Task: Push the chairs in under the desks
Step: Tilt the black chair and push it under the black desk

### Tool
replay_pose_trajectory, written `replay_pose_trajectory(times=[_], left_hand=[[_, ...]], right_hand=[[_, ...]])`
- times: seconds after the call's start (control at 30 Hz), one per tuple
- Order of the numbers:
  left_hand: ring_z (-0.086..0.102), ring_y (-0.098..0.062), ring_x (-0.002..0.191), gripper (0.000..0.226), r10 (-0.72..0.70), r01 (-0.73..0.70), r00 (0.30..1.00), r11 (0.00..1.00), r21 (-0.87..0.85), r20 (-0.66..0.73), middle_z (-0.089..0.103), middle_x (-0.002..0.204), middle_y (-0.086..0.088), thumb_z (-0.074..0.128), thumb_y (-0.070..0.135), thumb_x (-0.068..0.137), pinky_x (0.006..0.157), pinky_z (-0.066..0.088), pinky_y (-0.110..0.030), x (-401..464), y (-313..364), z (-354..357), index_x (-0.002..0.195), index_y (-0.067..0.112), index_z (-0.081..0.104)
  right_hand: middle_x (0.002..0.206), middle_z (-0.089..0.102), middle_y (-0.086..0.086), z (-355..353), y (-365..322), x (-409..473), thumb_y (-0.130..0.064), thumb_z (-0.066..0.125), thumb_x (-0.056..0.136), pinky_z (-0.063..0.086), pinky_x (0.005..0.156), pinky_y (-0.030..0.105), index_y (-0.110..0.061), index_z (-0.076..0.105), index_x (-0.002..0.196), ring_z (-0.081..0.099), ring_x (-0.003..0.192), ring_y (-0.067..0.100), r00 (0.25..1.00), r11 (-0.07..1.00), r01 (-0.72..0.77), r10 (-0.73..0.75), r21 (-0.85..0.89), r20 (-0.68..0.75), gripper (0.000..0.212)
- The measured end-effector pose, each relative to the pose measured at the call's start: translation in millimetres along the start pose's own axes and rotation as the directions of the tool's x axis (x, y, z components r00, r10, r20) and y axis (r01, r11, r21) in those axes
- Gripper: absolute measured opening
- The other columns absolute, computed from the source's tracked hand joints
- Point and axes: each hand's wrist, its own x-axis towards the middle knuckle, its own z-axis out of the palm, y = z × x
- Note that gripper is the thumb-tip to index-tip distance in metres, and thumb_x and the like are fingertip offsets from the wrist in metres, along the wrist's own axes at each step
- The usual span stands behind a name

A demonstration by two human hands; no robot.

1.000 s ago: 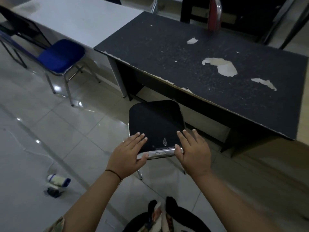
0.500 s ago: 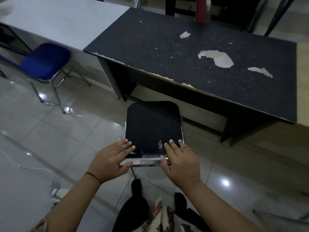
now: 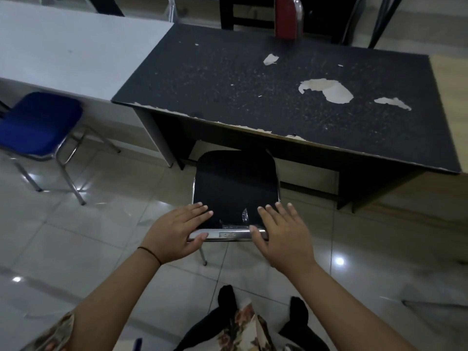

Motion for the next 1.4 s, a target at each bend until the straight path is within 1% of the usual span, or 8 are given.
replay_pose_trajectory(times=[0.3, 0.5, 0.6, 0.77, 1.0, 1.13, 1.23, 1.4], left_hand=[[0.055, -0.016, 0.118, 0.050, -0.021, 0.022, 1.000, 0.997, -0.076, 0.014, 0.063, 0.122, 0.000, 0.033, 0.047, 0.094, 0.099, 0.045, -0.035, 11.1, -21.3, -7.5, 0.126, 0.018, 0.059], [0.059, -0.018, 0.113, 0.047, -0.072, 0.071, 0.997, 0.996, -0.053, -0.004, 0.065, 0.119, -0.003, 0.033, 0.034, 0.092, 0.094, 0.048, -0.032, 22.2, -2.2, -6.0, 0.125, 0.014, 0.059], [0.062, -0.017, 0.109, 0.054, -0.022, 0.021, 1.000, 0.999, -0.036, -0.009, 0.067, 0.115, -0.004, 0.022, 0.039, 0.099, 0.088, 0.051, -0.030, 18.3, -6.0, -7.4, 0.121, 0.011, 0.062], [0.062, -0.016, 0.109, 0.050, 0.092, -0.092, 0.996, 0.995, -0.030, -0.013, 0.067, 0.114, -0.004, 0.027, 0.036, 0.099, 0.091, 0.048, -0.029, 13.3, -16.7, -4.8, 0.115, 0.010, 0.066], [0.064, -0.023, 0.104, 0.047, 0.296, -0.296, 0.954, 0.955, 0.009, -0.052, 0.069, 0.109, -0.006, 0.032, 0.037, 0.096, 0.093, 0.048, -0.036, -4.3, -38.5, -8.6, 0.105, 0.012, 0.071], [0.061, -0.022, 0.111, 0.048, 0.245, -0.240, 0.963, 0.969, 0.057, -0.117, 0.068, 0.113, -0.002, 0.039, 0.047, 0.089, 0.102, 0.039, -0.043, -10.4, -33.8, -4.6, 0.106, 0.015, 0.071], [0.058, -0.023, 0.116, 0.048, 0.208, -0.195, 0.961, 0.977, 0.085, -0.185, 0.066, 0.116, -0.002, 0.045, 0.047, 0.085, 0.103, 0.037, -0.048, -12.2, -33.1, -1.0, 0.110, 0.014, 0.069], [0.063, -0.022, 0.107, 0.045, 0.225, -0.225, 0.938, 0.974, 0.033, -0.264, 0.069, 0.110, -0.001, 0.054, 0.045, 0.079, 0.099, 0.042, -0.043, -13.0, -37.7, 7.0, 0.107, 0.013, 0.070]], right_hand=[[0.107, 0.072, 0.008, 4.7, -6.3, 31.4, -0.044, 0.037, 0.090, 0.042, 0.102, 0.045, -0.010, 0.069, 0.112, 0.065, 0.108, 0.026, 1.000, 1.000, 0.010, -0.011, 0.026, 0.011, 0.052], [0.110, 0.070, 0.010, 5.6, -9.1, 27.2, -0.038, 0.039, 0.091, 0.042, 0.099, 0.033, -0.005, 0.068, 0.114, 0.065, 0.107, 0.022, 1.000, 0.993, 0.017, -0.016, 0.114, -0.011, 0.049], [0.112, 0.070, 0.008, 5.1, -13.6, 22.7, -0.038, 0.037, 0.092, 0.042, 0.099, 0.032, -0.006, 0.066, 0.117, 0.064, 0.109, 0.021, 1.000, 0.989, -0.006, 0.005, 0.145, 0.004, 0.050], [0.114, 0.069, 0.008, 5.1, -21.0, 14.8, -0.038, 0.038, 0.092, 0.041, 0.099, 0.033, -0.007, 0.066, 0.118, 0.063, 0.112, 0.021, 0.999, 0.987, -0.052, 0.050, 0.150, 0.020, 0.049], [0.105, 0.072, 0.006, 10.0, -64.4, -26.7, -0.040, 0.029, 0.097, 0.054, 0.084, 0.037, -0.011, 0.071, 0.109, 0.067, 0.103, 0.024, 0.970, 0.972, -0.209, 0.221, 0.110, -0.102, 0.052], [0.093, 0.072, 0.007, 15.8, -76.8, -47.2, -0.034, 0.038, 0.092, 0.055, 0.072, 0.035, -0.009, 0.073, 0.100, 0.069, 0.088, 0.026, 0.935, 0.951, -0.295, 0.307, 0.090, -0.176, 0.043], [0.092, 0.071, 0.007, 18.1, -82.2, -45.0, -0.031, 0.045, 0.086, 0.054, 0.073, 0.037, -0.008, 0.072, 0.099, 0.067, 0.087, 0.028, 0.913, 0.936, -0.347, 0.352, 0.063, -0.206, 0.038], [0.086, 0.069, 0.006, 20.8, -87.5, -42.0, -0.027, 0.045, 0.082, 0.049, 0.075, 0.036, -0.008, 0.072, 0.095, 0.064, 0.078, 0.026, 0.883, 0.932, -0.361, 0.356, 0.041, -0.305, 0.036]])
